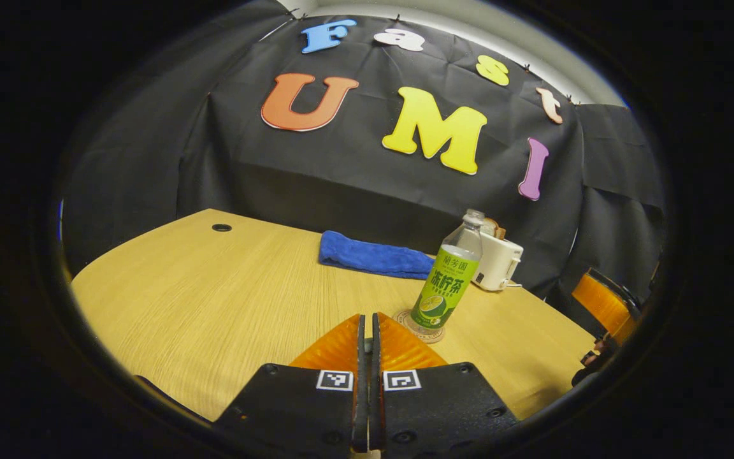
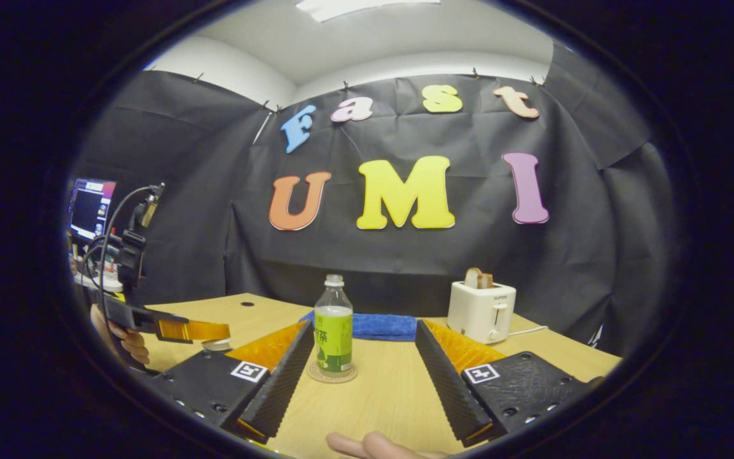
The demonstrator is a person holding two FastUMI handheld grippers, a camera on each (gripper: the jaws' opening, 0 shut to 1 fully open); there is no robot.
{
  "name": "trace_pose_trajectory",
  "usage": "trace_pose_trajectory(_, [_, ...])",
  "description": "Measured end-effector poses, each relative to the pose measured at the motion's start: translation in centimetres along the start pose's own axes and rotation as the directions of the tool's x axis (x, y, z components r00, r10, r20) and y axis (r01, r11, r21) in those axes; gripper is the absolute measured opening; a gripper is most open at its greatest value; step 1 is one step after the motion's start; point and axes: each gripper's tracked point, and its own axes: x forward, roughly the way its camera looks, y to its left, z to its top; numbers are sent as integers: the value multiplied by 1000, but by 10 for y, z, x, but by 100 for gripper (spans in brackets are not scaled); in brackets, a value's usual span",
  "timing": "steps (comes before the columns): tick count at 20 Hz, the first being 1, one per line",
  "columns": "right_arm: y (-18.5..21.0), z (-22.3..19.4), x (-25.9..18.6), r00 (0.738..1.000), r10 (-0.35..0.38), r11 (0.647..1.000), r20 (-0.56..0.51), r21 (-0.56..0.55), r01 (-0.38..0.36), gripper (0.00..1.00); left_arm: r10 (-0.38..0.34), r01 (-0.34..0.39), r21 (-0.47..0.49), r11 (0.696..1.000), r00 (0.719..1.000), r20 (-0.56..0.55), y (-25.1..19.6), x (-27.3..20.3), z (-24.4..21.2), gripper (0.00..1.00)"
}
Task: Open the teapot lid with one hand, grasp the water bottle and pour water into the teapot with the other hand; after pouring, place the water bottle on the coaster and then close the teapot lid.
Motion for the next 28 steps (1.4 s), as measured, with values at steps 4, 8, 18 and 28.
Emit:
trace_pose_trajectory(4, [-7, -6, -16, 1000, 10, 999, -10, 32, -9, 96, 26, -26, 56, 998, 1000, 3, -2, 5, -6, 3])
trace_pose_trajectory(8, [-14, 5, -28, 1000, -1, 1000, 6, 7, 1, 98, 89, -89, 203, 975, 996, 7, -4, 8, -14, 4])
trace_pose_trajectory(18, [-24, 28, -40, 999, -10, 1000, 40, -26, 11, 95, 212, -196, 383, 903, 977, 1, -7, 8, -15, 9])
trace_pose_trajectory(28, [-39, 49, -67, 995, -89, 996, -40, 14, 89, 95, 86, -117, 369, 922, 992, 97, -69, -59, 52, 84])
